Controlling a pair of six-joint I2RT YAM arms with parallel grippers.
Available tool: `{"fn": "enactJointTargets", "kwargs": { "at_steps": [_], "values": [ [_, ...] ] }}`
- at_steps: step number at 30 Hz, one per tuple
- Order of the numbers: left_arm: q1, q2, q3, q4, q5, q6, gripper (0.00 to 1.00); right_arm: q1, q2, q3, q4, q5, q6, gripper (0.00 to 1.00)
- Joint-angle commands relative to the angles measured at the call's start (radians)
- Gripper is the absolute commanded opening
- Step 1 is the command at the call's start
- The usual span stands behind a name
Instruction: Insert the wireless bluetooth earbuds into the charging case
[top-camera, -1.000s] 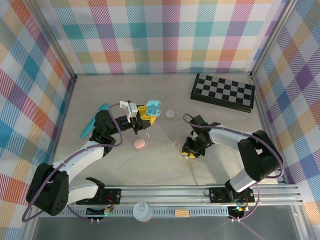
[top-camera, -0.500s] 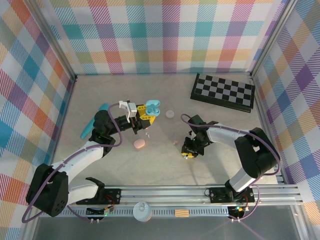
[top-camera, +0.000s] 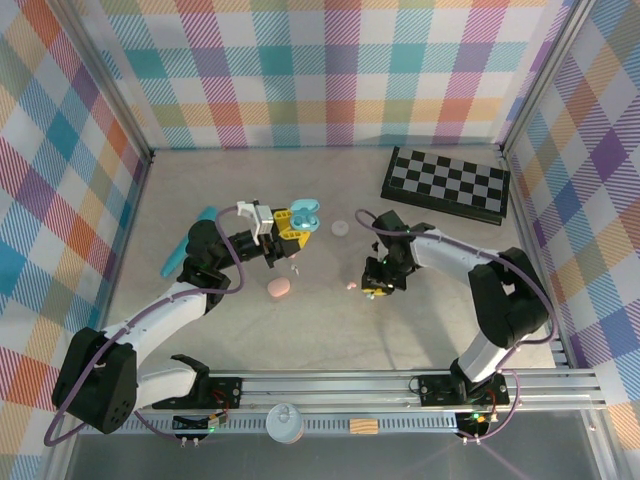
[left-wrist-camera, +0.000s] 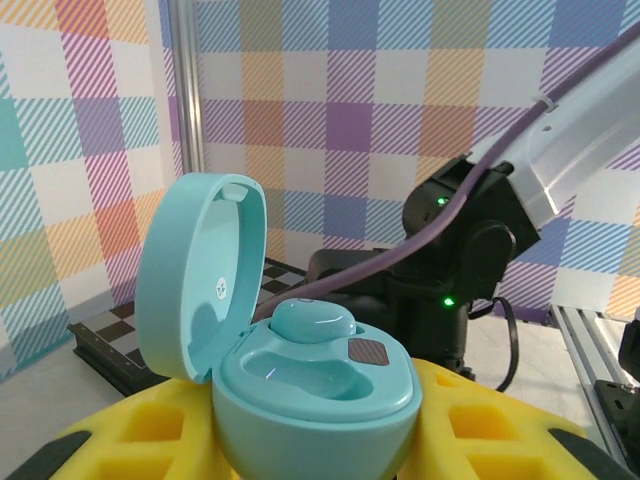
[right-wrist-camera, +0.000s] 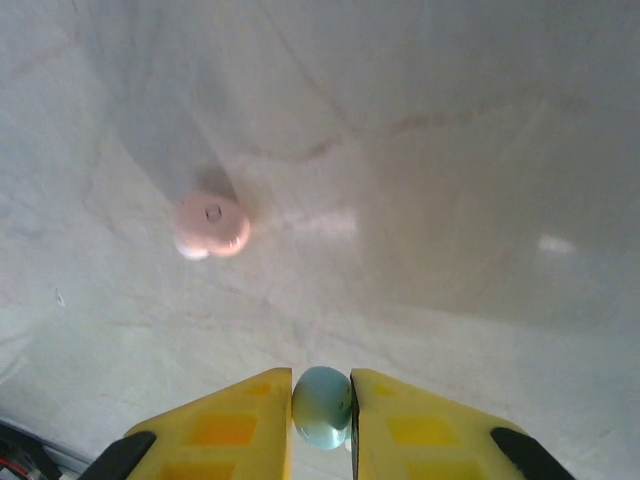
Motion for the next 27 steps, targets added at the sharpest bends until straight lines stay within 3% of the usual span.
{"fn": "enactJointTargets", "kwargs": {
  "at_steps": [1, 13, 16, 18, 27],
  "values": [
    [0.018, -0.032, -0.012, 0.035, -0.005, 0.014, 0.32, -0.04, 0.058, 0.056, -0.068, 0.022, -0.112, 0.2],
    [0.035, -0.059, -0.037, 0.036, -0.02, 0.019, 0.32, -0.101, 0.219, 0.236, -0.221, 0.097, -0.27, 0.23],
    [0.04, -0.06, -0.038, 0.04, -0.024, 0.019, 0.32, -0.101, 0.207, 0.244, -0.226, 0.154, -0.267, 0.27],
    [0.044, -0.057, -0.045, 0.055, -0.027, 0.011, 0.32, -0.099, 0.19, 0.243, -0.224, 0.193, -0.257, 0.35],
    [0.097, -0.028, -0.071, 0.11, -0.055, -0.015, 0.32, 0.005, 0.106, 0.236, -0.229, 0.407, -0.181, 0.36]
  ]
}}
